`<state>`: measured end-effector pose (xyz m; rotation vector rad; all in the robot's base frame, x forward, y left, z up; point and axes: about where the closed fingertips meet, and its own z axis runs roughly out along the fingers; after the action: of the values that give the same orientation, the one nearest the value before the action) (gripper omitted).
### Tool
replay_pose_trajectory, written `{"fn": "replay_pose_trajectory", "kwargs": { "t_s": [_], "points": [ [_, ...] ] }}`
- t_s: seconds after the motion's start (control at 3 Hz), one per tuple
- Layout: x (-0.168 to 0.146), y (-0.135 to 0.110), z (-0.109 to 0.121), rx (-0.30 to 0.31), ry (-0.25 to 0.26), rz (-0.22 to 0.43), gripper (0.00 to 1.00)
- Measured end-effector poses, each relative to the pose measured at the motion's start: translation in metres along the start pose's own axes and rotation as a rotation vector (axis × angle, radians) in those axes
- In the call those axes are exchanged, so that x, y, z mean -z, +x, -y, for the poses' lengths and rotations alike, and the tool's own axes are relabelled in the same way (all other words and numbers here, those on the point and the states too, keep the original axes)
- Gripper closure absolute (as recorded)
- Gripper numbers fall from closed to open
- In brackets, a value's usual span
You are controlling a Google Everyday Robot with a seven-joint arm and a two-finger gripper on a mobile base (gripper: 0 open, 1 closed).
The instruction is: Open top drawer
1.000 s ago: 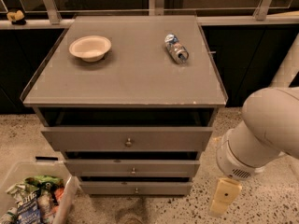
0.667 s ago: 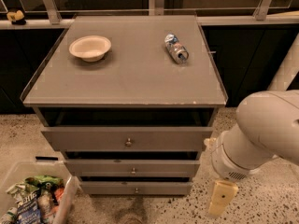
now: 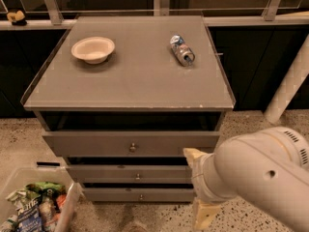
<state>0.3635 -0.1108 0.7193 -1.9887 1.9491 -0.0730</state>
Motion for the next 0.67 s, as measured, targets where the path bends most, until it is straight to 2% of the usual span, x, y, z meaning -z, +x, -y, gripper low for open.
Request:
{"fn": "replay_pose_trajectory", "kwargs": {
  "t_s": [0.33, 0.67],
  "points": [
    [-0.0027, -0.0083, 0.0167, 0.005, 0.071, 0.026, 0.00],
    [-0.0026, -0.0083, 0.0169, 0.005, 0.071, 0.026, 0.00]
  ]
}}
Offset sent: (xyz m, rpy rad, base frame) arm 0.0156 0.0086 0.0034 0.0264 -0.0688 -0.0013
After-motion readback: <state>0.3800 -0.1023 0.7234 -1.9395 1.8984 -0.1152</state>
